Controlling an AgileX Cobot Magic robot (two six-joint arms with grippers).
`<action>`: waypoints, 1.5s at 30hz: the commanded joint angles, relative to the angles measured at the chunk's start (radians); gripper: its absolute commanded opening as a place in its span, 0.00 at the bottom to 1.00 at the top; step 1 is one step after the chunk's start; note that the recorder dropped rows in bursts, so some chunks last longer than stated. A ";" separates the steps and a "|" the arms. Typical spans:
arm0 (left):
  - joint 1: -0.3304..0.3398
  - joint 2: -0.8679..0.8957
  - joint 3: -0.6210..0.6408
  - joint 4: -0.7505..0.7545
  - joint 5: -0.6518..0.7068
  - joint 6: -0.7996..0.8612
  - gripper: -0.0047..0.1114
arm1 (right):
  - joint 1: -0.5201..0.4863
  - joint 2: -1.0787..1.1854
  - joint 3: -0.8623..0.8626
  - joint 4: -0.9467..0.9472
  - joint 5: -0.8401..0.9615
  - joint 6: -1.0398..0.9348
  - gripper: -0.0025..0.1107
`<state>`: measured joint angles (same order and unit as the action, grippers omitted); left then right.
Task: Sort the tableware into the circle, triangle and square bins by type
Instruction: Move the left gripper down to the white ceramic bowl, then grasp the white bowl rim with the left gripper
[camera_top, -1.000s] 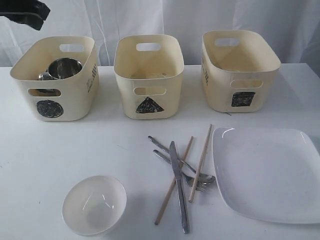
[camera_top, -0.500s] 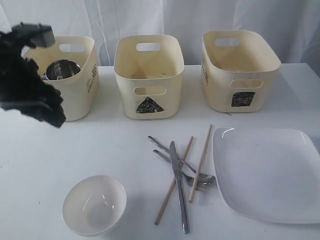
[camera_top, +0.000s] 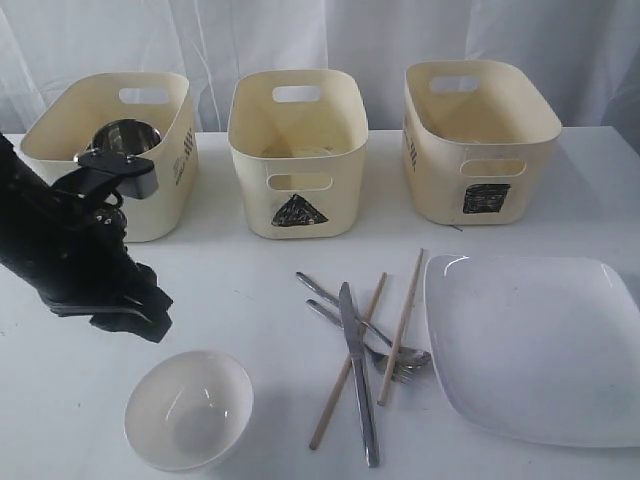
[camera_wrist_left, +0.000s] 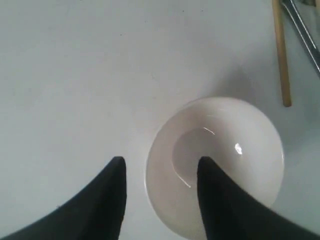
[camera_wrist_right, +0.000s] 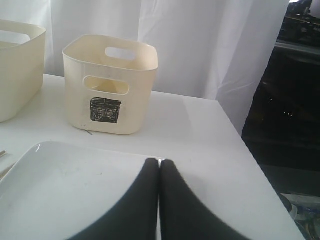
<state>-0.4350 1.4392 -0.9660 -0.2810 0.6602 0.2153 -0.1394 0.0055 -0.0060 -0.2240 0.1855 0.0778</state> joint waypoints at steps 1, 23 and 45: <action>-0.019 0.024 0.028 -0.042 -0.031 -0.007 0.47 | 0.002 -0.006 0.006 -0.002 -0.007 0.005 0.02; -0.019 0.126 0.082 -0.152 -0.047 0.084 0.47 | 0.002 -0.006 0.006 -0.002 -0.007 0.005 0.02; -0.019 0.153 0.077 -0.157 -0.038 0.102 0.47 | 0.002 -0.006 0.006 -0.002 -0.007 0.005 0.02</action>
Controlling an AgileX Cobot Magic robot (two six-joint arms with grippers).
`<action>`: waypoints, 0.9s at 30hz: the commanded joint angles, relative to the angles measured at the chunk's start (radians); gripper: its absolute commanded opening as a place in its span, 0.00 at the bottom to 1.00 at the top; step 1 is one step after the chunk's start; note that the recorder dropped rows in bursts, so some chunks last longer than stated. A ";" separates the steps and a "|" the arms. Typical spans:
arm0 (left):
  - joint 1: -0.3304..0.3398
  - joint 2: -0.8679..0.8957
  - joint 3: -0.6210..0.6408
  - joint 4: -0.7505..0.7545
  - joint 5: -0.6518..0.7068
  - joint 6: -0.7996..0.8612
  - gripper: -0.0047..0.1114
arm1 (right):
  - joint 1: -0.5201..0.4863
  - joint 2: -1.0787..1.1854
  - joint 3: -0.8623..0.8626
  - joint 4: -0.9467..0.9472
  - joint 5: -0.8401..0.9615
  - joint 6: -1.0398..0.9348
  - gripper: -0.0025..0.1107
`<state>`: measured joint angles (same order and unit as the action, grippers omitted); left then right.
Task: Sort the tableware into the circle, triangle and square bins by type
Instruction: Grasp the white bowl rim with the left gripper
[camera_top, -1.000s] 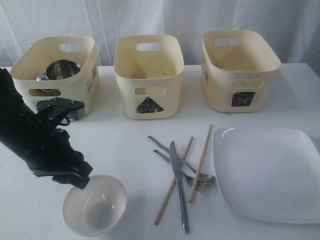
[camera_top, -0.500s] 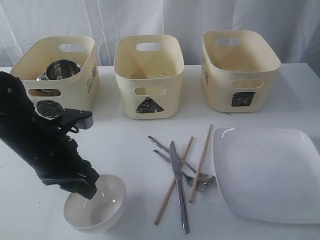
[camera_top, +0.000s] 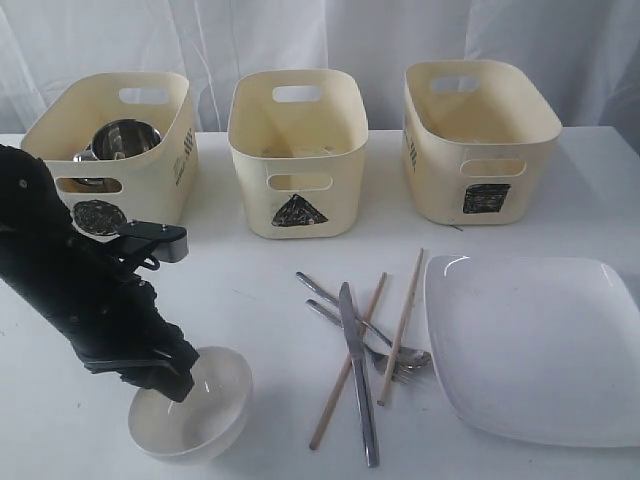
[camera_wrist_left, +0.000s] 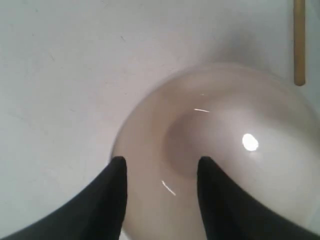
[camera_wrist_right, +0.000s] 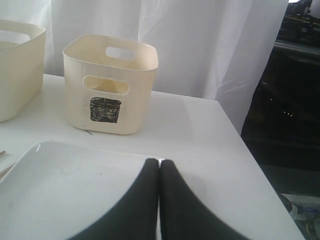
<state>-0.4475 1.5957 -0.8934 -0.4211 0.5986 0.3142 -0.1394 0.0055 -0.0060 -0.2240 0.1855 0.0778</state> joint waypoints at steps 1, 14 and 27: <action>-0.006 -0.003 -0.001 -0.021 0.034 0.003 0.47 | 0.002 -0.006 0.006 -0.002 -0.007 0.005 0.02; -0.006 -0.062 -0.112 -0.024 0.120 0.003 0.47 | 0.002 -0.006 0.006 -0.002 -0.007 0.005 0.02; -0.006 -0.081 -0.114 0.199 0.142 -0.048 0.48 | 0.002 -0.006 0.006 -0.002 -0.007 0.005 0.02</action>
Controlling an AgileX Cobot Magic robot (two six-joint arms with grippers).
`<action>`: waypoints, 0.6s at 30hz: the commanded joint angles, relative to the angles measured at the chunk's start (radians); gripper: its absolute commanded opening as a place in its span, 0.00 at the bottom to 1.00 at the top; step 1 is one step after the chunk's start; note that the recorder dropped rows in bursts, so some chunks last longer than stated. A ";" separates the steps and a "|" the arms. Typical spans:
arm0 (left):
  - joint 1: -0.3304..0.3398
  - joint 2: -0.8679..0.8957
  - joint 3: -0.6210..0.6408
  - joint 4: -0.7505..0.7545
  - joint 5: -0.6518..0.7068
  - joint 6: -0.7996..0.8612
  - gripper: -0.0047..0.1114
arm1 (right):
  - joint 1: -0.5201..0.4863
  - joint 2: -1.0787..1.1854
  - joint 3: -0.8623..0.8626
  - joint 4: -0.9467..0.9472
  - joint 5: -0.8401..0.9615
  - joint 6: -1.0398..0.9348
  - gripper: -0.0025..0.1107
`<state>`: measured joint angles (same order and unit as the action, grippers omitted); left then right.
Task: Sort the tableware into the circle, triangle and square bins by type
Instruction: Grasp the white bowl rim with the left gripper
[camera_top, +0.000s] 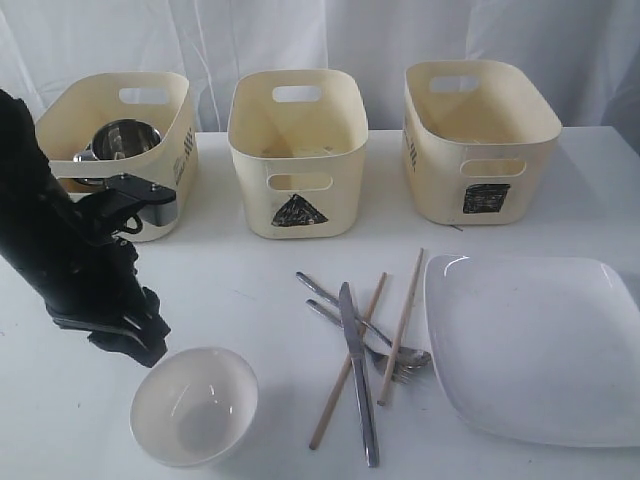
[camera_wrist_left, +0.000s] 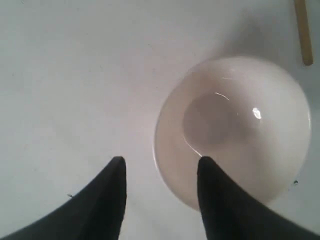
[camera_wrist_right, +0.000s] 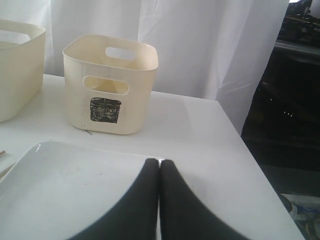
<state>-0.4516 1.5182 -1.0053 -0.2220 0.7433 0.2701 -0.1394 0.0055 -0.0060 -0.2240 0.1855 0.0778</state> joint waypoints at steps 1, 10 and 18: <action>-0.002 0.001 -0.003 0.000 -0.003 -0.004 0.52 | 0.002 -0.006 0.006 -0.002 -0.007 0.005 0.02; -0.002 0.052 0.018 -0.048 -0.014 -0.004 0.63 | 0.002 -0.006 0.006 -0.002 -0.007 0.005 0.02; -0.002 0.095 0.018 -0.068 -0.017 -0.001 0.63 | 0.002 -0.006 0.006 -0.002 -0.007 0.005 0.02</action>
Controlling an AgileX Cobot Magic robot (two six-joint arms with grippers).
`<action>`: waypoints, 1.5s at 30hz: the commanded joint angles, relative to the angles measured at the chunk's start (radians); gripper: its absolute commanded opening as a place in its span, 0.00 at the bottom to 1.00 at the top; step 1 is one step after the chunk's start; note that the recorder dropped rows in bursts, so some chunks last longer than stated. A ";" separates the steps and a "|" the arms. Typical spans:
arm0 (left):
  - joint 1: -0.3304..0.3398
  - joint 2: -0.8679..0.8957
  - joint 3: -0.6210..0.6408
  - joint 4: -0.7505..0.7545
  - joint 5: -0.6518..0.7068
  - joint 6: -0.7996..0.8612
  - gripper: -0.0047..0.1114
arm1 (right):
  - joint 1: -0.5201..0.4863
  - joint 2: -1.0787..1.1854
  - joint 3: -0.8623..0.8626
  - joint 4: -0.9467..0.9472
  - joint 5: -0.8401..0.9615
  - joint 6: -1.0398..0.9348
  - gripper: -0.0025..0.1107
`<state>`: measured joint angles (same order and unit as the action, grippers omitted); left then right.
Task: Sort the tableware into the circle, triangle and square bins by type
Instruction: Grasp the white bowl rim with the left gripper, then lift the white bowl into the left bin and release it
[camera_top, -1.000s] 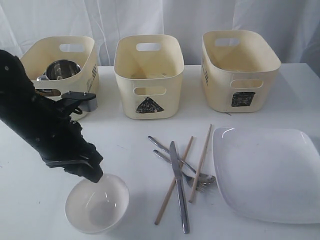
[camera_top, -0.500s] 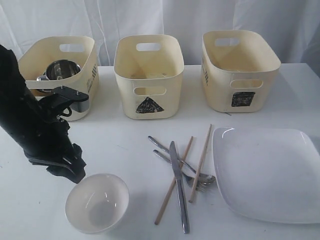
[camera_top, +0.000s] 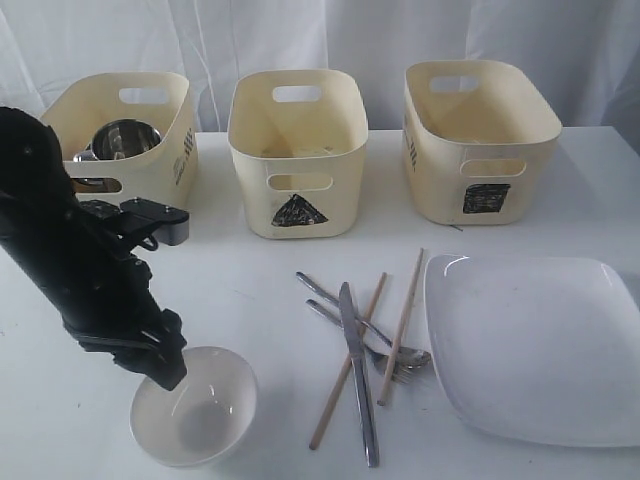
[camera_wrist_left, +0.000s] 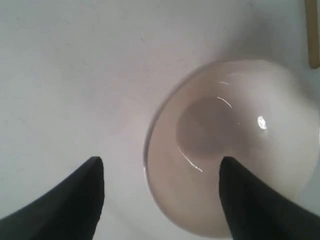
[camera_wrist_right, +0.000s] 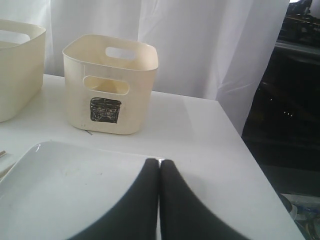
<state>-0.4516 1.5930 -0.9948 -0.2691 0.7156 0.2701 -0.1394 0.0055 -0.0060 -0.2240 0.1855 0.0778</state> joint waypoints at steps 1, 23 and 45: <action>-0.002 0.025 0.008 -0.023 0.011 -0.001 0.63 | 0.002 -0.006 0.006 -0.002 -0.007 0.005 0.02; -0.003 0.138 0.008 -0.157 0.019 0.105 0.62 | 0.002 -0.006 0.006 -0.002 -0.007 0.005 0.02; -0.001 0.132 -0.007 -0.081 0.019 0.085 0.04 | 0.002 -0.006 0.006 -0.002 -0.007 0.005 0.02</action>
<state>-0.4516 1.7412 -0.9948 -0.3549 0.7093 0.3577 -0.1394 0.0055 -0.0060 -0.2240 0.1855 0.0778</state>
